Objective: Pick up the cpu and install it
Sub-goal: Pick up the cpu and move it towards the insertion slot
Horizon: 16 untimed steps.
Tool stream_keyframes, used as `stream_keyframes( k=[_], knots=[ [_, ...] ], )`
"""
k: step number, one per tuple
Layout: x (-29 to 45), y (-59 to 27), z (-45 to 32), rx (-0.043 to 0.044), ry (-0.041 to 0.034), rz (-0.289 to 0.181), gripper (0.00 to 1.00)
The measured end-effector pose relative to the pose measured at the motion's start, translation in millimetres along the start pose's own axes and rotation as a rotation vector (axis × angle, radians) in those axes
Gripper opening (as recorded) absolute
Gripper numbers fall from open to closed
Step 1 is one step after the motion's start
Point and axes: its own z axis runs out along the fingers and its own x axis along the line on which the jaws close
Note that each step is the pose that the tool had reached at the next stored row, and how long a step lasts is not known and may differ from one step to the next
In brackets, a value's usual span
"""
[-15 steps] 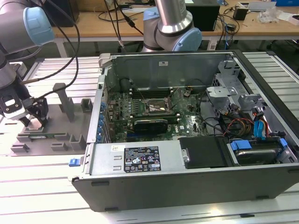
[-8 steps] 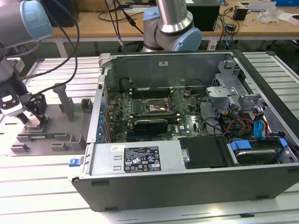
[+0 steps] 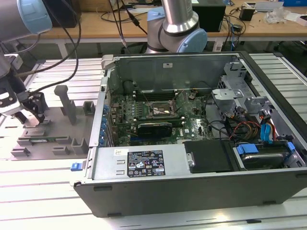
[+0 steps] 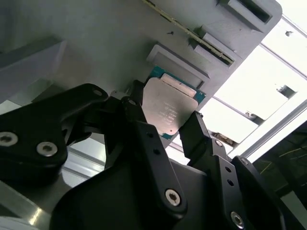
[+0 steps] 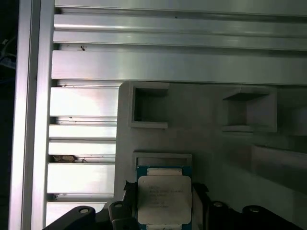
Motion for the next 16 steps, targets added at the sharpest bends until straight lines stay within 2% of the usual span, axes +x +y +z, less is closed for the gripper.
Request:
stream_keyframes(
  k=[3, 16],
  knots=[
    [-0.8, 0.5, -8.3, 0.0, 0.0, 0.0, 0.55],
    [-2.3, 2.3, -35.1, 0.0, -0.0001, 0.0, 0.55]
  ],
)
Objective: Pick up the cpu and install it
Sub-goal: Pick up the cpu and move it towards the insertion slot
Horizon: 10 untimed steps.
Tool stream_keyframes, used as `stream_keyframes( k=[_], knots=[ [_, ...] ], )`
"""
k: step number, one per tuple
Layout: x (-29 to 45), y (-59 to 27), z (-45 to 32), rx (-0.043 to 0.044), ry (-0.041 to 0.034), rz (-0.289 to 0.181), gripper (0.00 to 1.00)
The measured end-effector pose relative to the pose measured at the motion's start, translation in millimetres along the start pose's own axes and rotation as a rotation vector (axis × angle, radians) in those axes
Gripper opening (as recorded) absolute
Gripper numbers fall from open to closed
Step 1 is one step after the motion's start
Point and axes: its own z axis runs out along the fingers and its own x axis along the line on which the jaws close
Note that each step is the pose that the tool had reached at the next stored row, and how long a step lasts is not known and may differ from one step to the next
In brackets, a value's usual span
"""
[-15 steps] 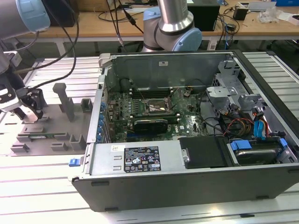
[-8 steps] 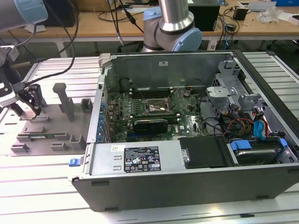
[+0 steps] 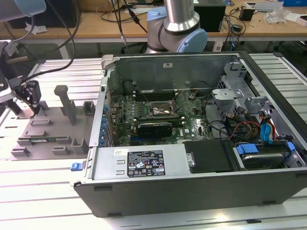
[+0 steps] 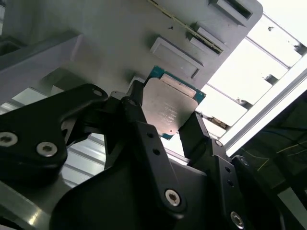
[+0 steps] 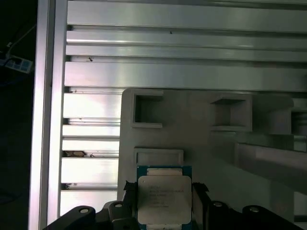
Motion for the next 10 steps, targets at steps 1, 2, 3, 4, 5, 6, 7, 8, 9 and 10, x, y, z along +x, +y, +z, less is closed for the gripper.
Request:
stream_keyframes(
  k=[1, 2, 3, 4, 5, 6, 7, 8, 9, 10],
  knots=[
    [-0.1, 0.2, -2.8, 0.0, 0.0, 0.0, 0.55],
    [-0.3, 0.4, -6.1, 0.0, 0.0, 0.0, 0.55],
    [-0.4, 0.5, -8.0, 0.0, -0.0001, 0.0, 0.55],
    [-0.5, 0.6, -10.1, 0.0, 0.0, 0.0, 0.55],
    [-0.6, 0.8, -13.0, 0.0, 0.0001, 0.0, 0.55],
    [-0.8, 1.2, -17.0, 0.0, 0.0001, 0.0, 0.55],
    [-1.2, 2.8, -28.3, -0.0001, 0.0, 0.0, 0.55],
    [-1.8, 4.6, -45.2, 0.0, 0.0001, 0.0, 0.55],
    [-2.3, 5.7, -57.3, 0.0, 0.0001, 0.0, 0.55],
    [-2.3, 6.1, -59.7, 0.0, 0.0001, 0.0, 0.55]
  ],
)
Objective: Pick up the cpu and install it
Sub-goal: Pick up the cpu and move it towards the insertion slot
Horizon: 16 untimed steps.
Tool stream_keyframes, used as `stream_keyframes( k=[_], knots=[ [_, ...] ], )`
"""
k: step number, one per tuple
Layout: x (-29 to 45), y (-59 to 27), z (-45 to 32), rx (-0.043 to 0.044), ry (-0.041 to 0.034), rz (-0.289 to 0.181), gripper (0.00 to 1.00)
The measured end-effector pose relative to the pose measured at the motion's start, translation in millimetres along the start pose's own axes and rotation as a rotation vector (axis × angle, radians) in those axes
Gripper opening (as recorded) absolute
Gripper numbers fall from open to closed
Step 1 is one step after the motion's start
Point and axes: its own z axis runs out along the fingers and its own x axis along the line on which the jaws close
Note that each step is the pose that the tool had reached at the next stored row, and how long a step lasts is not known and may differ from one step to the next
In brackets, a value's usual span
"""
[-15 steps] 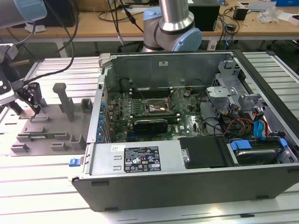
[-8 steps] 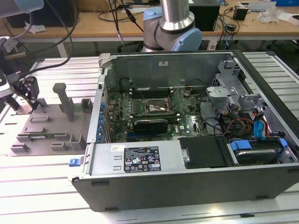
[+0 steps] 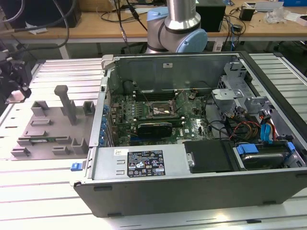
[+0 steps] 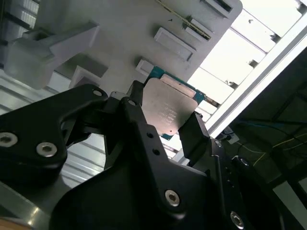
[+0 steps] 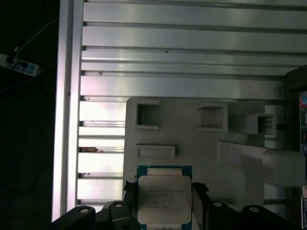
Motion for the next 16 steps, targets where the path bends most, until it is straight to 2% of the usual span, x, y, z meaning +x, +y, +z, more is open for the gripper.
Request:
stream_keyframes(
  k=[12, 16],
  knots=[
    [-1.2, 3.1, -29.7, 0.0, 0.0, 0.0, 0.55],
    [-1.5, 3.9, -36.7, 0.0, -0.0001, 0.0, 0.55]
  ],
)
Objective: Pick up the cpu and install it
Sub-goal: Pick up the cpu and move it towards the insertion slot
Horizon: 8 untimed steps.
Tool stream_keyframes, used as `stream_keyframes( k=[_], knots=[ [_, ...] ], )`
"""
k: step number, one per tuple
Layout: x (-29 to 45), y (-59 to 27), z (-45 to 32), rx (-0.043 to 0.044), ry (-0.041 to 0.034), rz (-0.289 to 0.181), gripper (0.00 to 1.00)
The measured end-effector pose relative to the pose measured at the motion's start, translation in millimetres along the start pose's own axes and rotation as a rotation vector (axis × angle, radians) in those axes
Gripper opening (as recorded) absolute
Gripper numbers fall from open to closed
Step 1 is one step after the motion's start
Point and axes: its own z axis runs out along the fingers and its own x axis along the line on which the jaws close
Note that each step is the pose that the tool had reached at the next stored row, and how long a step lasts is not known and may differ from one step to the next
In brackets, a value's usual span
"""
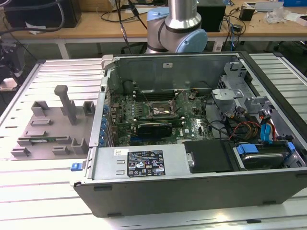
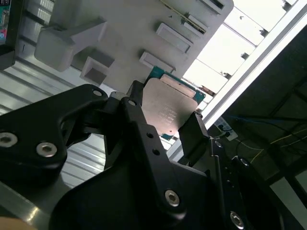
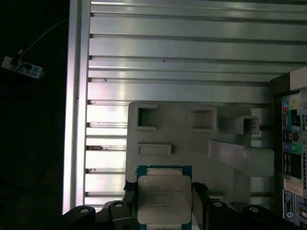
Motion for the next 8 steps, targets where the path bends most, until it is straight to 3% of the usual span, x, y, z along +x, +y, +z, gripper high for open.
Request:
stream_keyframes(
  k=[8],
  knots=[
    [-0.7, 2.0, -17.2, 0.0, 0.0001, 0.0, 0.55]
  ],
)
